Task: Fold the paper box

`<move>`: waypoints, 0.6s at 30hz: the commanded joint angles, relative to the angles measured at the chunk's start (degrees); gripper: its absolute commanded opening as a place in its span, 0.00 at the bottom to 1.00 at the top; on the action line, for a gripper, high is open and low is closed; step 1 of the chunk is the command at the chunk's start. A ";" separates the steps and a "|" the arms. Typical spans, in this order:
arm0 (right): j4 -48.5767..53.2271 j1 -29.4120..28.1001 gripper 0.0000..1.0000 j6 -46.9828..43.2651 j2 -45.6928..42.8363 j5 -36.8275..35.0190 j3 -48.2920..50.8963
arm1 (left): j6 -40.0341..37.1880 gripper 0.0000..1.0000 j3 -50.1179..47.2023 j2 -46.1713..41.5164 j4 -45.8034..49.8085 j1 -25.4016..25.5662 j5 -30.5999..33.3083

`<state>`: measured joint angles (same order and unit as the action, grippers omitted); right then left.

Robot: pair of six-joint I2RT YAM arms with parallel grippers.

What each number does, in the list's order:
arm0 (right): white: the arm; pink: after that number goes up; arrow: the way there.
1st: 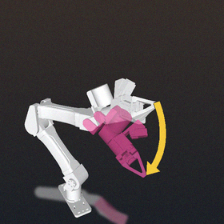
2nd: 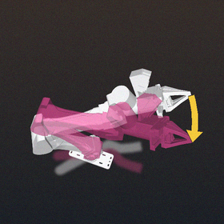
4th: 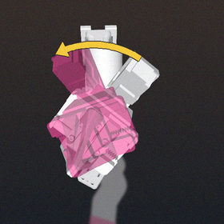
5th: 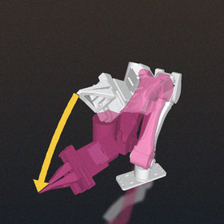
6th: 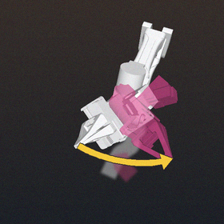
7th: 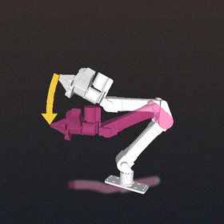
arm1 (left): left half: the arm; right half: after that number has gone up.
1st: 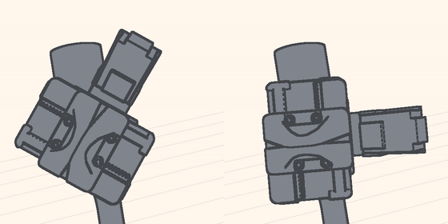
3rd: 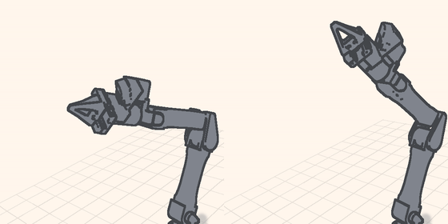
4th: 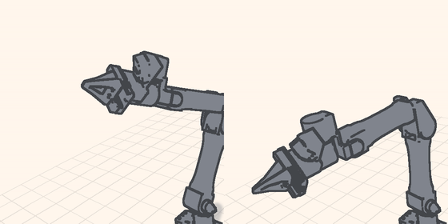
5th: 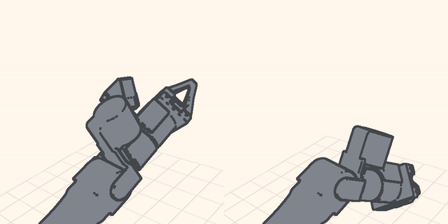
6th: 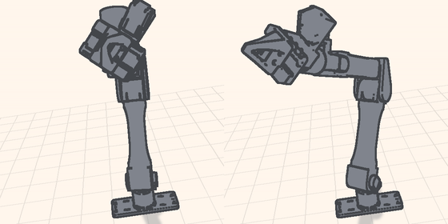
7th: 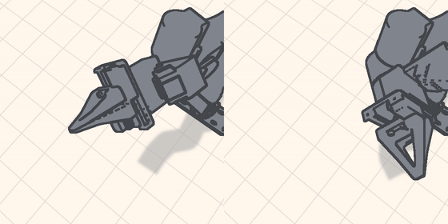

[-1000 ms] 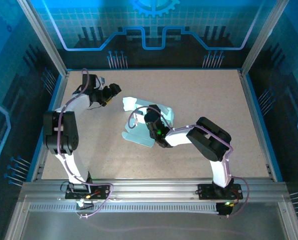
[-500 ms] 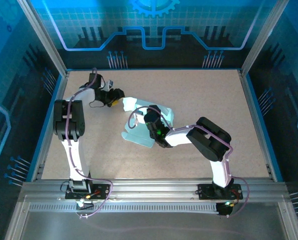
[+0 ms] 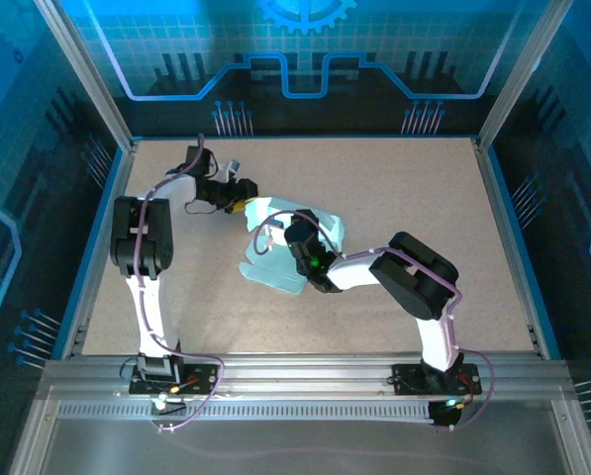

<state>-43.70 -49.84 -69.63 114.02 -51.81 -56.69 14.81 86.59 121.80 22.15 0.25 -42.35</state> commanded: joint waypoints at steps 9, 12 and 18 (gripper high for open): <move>2.98 0.19 0.00 3.33 -0.99 0.39 -1.83 | -1.84 0.49 -8.39 -4.54 -3.32 0.35 -4.90; 3.32 0.28 0.00 3.68 -1.04 0.34 -1.81 | -1.67 0.52 -10.12 -5.83 -4.56 0.50 -4.63; 3.41 0.33 0.00 4.12 -1.34 0.39 -1.60 | -1.21 0.58 -15.12 -9.20 -8.50 0.98 -4.27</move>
<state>-41.36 -49.80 -66.76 114.02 -51.83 -57.49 14.50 73.52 115.94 16.64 0.40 -45.10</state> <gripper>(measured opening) 0.065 0.583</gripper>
